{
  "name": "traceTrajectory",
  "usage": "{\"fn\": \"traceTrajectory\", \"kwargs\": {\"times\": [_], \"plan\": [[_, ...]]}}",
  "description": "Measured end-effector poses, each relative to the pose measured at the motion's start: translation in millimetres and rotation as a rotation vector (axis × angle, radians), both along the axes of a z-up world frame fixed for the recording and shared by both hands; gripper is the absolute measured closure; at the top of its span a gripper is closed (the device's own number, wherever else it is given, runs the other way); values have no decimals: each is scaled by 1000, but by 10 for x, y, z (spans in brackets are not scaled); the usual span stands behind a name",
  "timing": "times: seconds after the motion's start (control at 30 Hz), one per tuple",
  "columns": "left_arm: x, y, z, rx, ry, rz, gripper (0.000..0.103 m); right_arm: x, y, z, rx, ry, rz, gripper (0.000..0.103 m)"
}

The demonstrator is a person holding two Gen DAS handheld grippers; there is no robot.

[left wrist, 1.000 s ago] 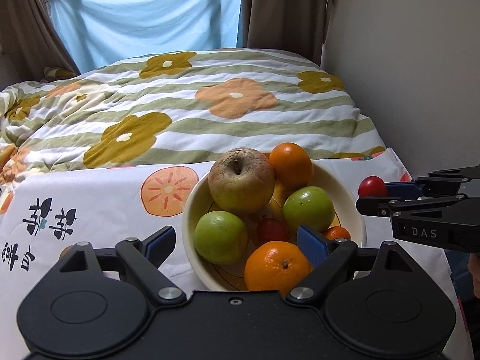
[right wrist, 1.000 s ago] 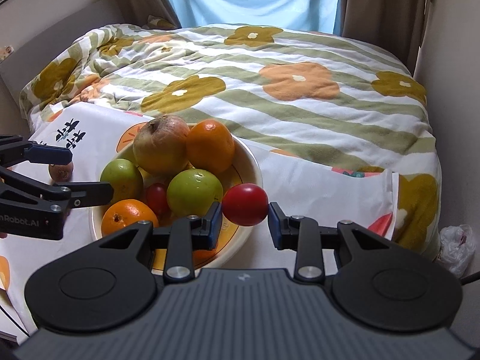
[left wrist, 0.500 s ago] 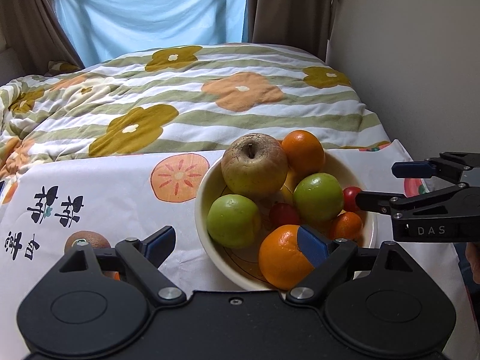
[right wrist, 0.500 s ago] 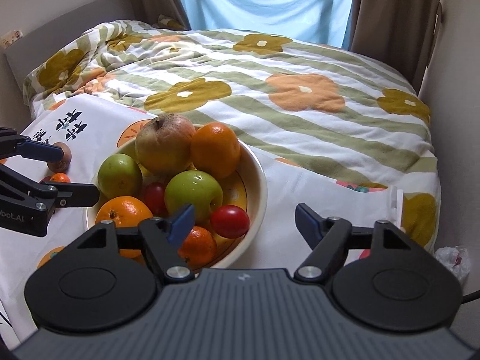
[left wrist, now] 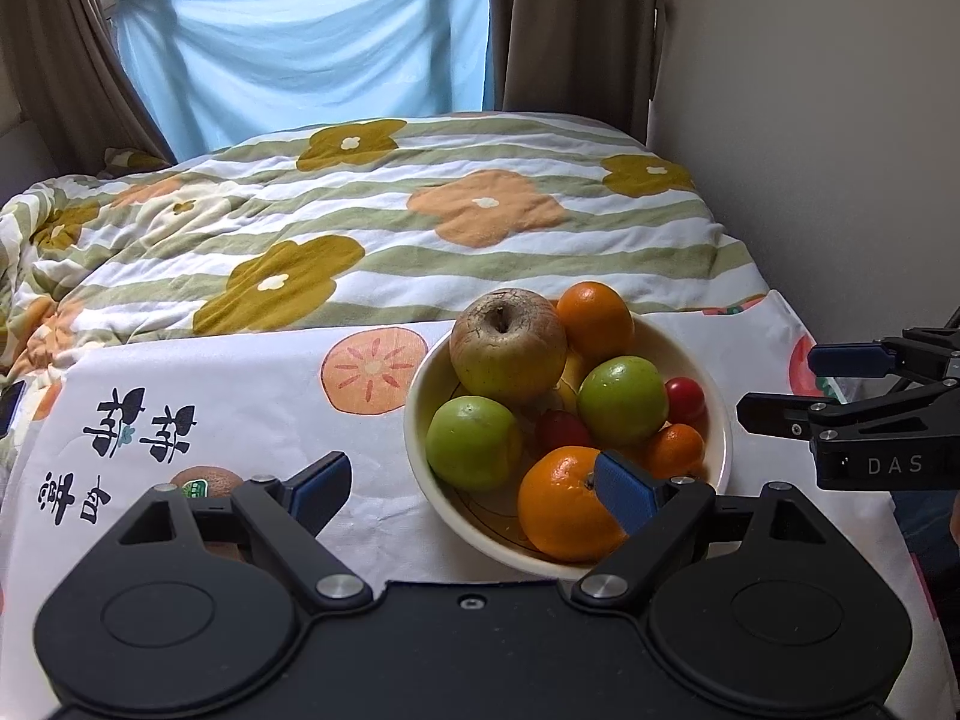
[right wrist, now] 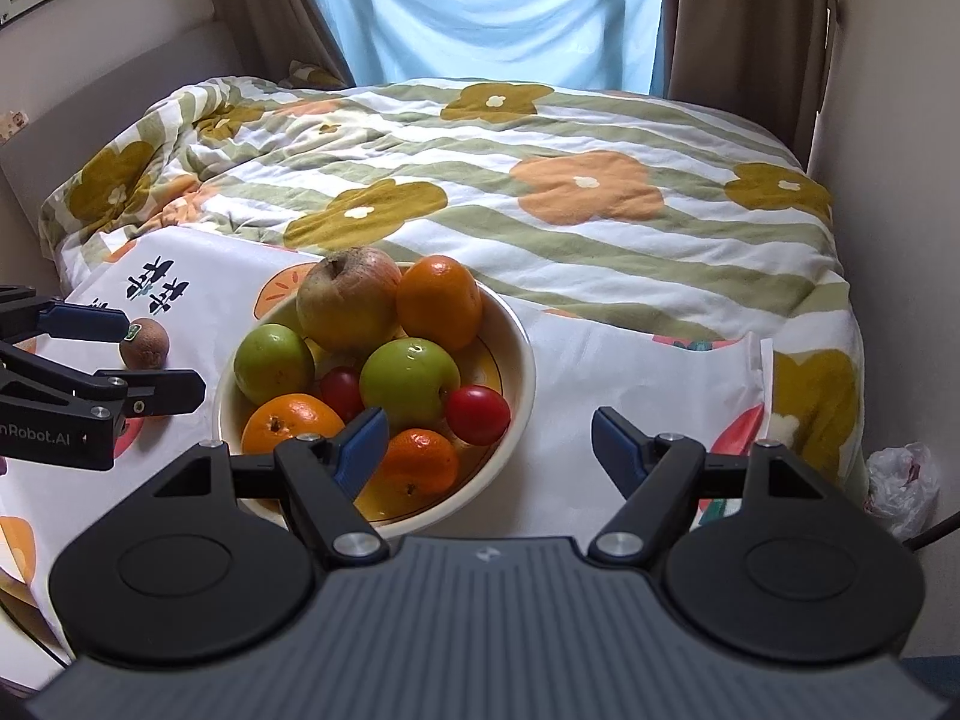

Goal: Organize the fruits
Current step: 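Withdraw both tools from the bowl toward the kiwi and tangerine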

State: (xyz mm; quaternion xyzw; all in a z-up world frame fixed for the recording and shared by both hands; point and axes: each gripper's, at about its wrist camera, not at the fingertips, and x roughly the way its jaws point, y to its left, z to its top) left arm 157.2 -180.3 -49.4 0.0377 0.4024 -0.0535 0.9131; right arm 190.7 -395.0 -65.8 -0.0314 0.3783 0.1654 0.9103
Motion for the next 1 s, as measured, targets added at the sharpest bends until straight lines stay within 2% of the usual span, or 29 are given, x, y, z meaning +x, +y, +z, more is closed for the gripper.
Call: {"fn": "traceTrajectory", "kwargs": {"times": [0.17,0.3,0.57,0.73,0.9,1.0], "plan": [[-179,87,158,0,-54,21,12,-159,56,162,15,-27,9,12],[-346,178,271,-4,-81,47,12,-291,127,294,28,-46,15,3],[-737,433,507,3,-136,111,12,-513,380,501,62,-61,44,2],[-892,671,548,16,-146,166,12,-615,631,526,83,-53,77,2],[-955,979,513,35,-133,193,4,-676,967,484,68,-39,101,2],[-937,1179,480,39,-122,194,4,-699,1169,434,52,-26,96,2]]}}
